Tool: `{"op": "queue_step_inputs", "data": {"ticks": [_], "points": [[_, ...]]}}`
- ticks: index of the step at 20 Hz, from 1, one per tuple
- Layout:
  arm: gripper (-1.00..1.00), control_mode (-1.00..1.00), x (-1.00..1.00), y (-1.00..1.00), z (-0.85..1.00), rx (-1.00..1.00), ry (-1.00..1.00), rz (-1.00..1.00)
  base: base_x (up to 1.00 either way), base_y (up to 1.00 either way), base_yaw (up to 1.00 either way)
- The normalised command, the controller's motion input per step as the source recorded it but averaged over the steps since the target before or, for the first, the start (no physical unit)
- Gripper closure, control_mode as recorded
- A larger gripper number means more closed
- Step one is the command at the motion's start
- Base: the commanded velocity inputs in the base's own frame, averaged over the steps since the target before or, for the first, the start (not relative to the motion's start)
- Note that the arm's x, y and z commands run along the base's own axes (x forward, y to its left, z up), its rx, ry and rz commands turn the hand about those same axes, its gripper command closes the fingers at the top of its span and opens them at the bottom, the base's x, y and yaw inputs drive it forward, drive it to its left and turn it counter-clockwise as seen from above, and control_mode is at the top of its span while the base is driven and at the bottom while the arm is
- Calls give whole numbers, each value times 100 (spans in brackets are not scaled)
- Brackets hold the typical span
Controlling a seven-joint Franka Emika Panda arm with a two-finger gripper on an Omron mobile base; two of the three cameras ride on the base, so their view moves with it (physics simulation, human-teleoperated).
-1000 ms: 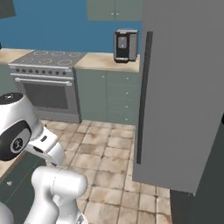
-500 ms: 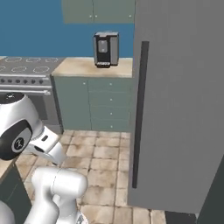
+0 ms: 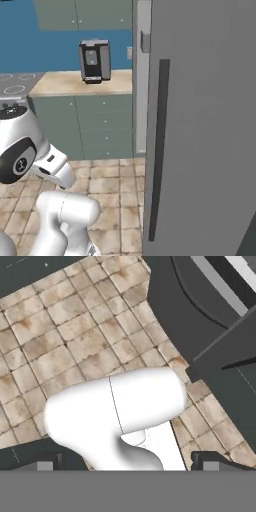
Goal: Gather the lemon wedge and squash from the fridge and place them on a tray on the dining counter. Then gather the chicken drumstick and steak from the fridge and place them on the other tray.
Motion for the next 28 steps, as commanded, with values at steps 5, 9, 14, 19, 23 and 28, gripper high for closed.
{"op": "queue_step_inputs", "data": {"ticks": [5, 9, 14, 19, 23, 28], "points": [[-100, 100, 0, 0, 0, 0, 0, 0, 62, 29, -33], [-100, 100, 0, 0, 0, 0, 0, 0, 58, 26, -38], [-100, 100, 0, 0, 0, 0, 0, 0, 54, 20, -42], [-100, 100, 0, 0, 0, 0, 0, 0, 49, 14, -44], [-100, 100, 0, 0, 0, 0, 0, 0, 39, 8, -48], [-100, 100, 0, 0, 0, 0, 0, 0, 5, 28, -47]]}}
